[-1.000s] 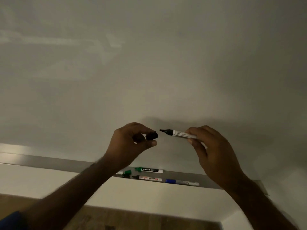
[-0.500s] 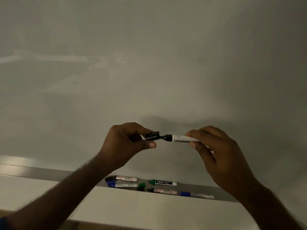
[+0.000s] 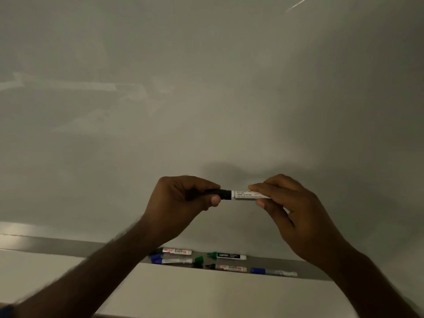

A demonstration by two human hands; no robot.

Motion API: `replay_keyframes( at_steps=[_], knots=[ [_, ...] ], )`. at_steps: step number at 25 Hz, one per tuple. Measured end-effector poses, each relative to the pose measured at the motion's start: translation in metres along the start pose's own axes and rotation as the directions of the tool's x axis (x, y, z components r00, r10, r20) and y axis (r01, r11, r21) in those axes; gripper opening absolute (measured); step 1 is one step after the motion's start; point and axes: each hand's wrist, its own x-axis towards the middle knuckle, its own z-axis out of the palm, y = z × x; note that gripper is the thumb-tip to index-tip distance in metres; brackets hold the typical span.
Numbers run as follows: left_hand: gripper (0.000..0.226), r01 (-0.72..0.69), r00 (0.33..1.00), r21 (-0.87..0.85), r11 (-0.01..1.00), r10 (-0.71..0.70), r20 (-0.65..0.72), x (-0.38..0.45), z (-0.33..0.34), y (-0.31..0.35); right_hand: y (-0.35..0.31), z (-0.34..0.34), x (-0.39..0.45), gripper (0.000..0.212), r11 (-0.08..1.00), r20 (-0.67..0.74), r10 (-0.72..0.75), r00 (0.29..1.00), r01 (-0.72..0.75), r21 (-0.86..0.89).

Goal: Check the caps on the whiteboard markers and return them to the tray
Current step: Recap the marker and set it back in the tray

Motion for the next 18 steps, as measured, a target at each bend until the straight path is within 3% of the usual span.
replay_keyframes(
  at_steps=[8,14,18],
  knots=[
    [0.019,0.004,0.999,-0.08,0.997,-0.007,-0.038,0.001,0.011,-0.007,0.002,0.003,0.002,0.025,0.998,0.006,0.049,0.999,-0.049,0.048],
    [0.019,-0.119,0.992,0.216,0.969,0.106,0.071,0.01,0.035,-0.031,0.038,0.005,-0.012,0.024,0.984,0.081,0.157,0.984,-0.162,0.067],
    [0.02,-0.154,0.982,0.286,0.946,0.116,0.146,0.009,0.069,-0.061,0.078,0.014,-0.037,0.022,0.976,0.14,0.217,0.966,-0.218,-0.013]
  ],
)
